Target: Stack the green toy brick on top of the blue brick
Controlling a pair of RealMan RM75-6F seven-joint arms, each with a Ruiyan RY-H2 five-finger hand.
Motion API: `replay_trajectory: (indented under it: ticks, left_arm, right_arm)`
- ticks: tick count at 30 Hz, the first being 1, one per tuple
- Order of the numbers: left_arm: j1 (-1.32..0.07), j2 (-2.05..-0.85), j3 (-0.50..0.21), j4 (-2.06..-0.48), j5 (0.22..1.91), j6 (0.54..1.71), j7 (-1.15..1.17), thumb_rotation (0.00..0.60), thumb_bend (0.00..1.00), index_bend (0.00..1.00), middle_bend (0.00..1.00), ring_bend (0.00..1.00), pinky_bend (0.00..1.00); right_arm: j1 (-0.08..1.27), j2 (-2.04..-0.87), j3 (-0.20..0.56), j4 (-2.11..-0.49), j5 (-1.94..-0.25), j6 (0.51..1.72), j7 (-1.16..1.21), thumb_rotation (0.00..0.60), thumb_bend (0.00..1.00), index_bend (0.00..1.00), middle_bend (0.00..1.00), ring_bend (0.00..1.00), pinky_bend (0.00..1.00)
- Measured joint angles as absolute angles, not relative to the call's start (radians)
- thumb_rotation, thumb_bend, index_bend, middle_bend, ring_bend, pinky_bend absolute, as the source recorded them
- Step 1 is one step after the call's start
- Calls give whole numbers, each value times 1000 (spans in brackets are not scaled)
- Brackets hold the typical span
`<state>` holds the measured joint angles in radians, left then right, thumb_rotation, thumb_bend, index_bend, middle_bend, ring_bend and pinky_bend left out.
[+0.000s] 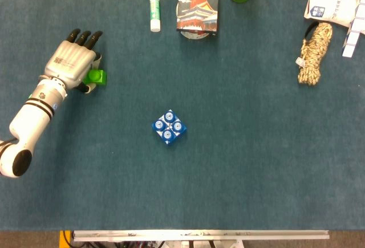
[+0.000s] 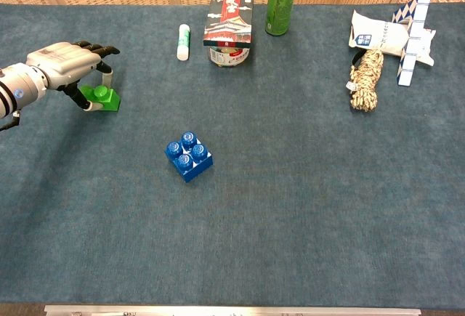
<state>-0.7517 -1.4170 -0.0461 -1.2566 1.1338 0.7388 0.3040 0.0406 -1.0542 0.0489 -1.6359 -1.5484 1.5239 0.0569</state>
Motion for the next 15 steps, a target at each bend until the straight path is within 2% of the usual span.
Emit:
replay_trajectory:
  ticks: [7,15]
  left_arm:
    - [-746,-1352,-43,-1378,1118,770,362,600,261,513,0,0,0]
    - [-749,-1208,-34,-1666,1035,821,506,600,261,515,0,0,0]
  right_arm:
    - [40,-1053,51,-1637,-1544,1524,59,600,628,146,259,149,242]
    - [42,-1050,50,-1639,-1545,1521,63,600,627,146,259,150,242]
